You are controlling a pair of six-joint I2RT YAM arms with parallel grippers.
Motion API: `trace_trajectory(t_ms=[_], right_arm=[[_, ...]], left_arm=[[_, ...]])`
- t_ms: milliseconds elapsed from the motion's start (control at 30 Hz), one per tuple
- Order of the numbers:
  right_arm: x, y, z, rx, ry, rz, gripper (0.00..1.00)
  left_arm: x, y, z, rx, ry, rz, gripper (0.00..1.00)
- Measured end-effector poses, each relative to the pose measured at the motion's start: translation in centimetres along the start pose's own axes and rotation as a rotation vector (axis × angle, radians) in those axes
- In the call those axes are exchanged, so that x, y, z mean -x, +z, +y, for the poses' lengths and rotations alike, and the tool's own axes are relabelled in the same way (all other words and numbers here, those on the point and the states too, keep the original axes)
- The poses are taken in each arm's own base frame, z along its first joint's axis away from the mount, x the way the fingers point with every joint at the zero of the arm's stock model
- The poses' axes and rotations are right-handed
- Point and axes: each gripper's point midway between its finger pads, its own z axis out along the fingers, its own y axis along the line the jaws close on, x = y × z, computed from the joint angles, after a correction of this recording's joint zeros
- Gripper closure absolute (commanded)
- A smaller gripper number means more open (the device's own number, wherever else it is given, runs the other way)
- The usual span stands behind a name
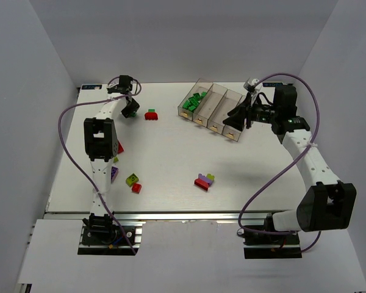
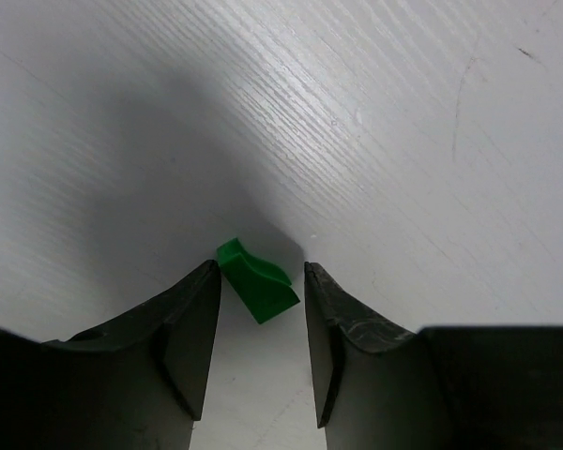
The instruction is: Sort the legos into containers by color
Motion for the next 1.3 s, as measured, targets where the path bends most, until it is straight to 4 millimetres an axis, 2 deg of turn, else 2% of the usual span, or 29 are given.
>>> trace_trajectory(t_ms=[100, 200, 233, 267, 367, 467, 567, 633, 700, 767, 867, 933, 967, 1033, 1133, 1300], right_arm=[[0.2, -0.2, 0.0, -0.004, -0.004, -0.004, 0.46], [0.2, -0.3, -0.1, -0.009, 0.0, -0.005, 0.46], [0.2, -0.4, -0.1, -0.011, 0.002, -0.006, 0.46], [0.2, -0.4, -0.2, -0.011, 0.004, -0.006, 0.46], [0.2, -0.4, -0.1, -0.012, 0.01, -0.006, 0.46], [0.3, -0.5, 0.0, -0.012, 0.013, -0.008, 0.46], [0.7, -0.6, 0.2, -0.013, 0.005, -0.014, 0.46], [0.9, -0.8, 0.3, -0.014, -0.001, -0.018, 0.46], [1.0, -0.8, 0.4, -0.014, -0.003, -0.021, 0.47], [1.0, -0.8, 0.5, -0.014, -0.003, -0.022, 0.47], [0.9, -0.8, 0.5, -0.013, 0.004, -0.02, 0.47], [0.6, -0.8, 0.5, -0.012, 0.013, -0.017, 0.47], [0.5, -0.8, 0.5, -0.011, 0.02, -0.016, 0.47], [0.4, -0.8, 0.6, -0.011, 0.025, -0.015, 0.47], [0.4, -0.8, 0.6, -0.011, 0.03, -0.015, 0.47], [0.6, -0.9, 0.7, -0.01, 0.031, -0.018, 0.47]], left_arm=[[-0.1, 0.1, 0.0, -0.002, 0.003, 0.006, 0.51], [-0.1, 0.1, 0.1, -0.006, 0.008, 0.01, 0.6], [-0.1, 0.2, 0.1, -0.008, 0.011, 0.011, 0.64], [-0.2, 0.2, 0.1, -0.01, 0.012, 0.013, 0.73], [-0.2, 0.2, -0.3, -0.036, 0.015, 0.012, 0.82], [-0.6, -0.2, -0.6, -0.074, 0.02, 0.021, 0.85], [-1.6, -1.6, -0.8, -0.145, 0.026, 0.04, 0.88], [-2.1, -3.7, -1.1, -0.224, 0.024, 0.044, 0.88], [-2.2, -6.6, -1.9, -0.327, 0.02, 0.04, 0.88], [-1.6, -10.1, -3.8, -0.473, 0.018, 0.014, 0.88], [-0.5, -14.5, -8.0, -0.703, 0.022, -0.03, 0.88], [-0.4, -16.9, -11.0, -0.851, 0.024, -0.043, 0.88], [-1.4, -17.3, -12.1, -0.89, 0.037, -0.026, 0.88], [-3.0, -17.8, -14.7, -0.956, 0.063, 0.008, 0.88], [-5.9, -17.0, -18.9, -1.013, 0.107, 0.059, 0.88], [-10.2, -14.3, -23.2, -1.006, 0.149, 0.135, 0.88]])
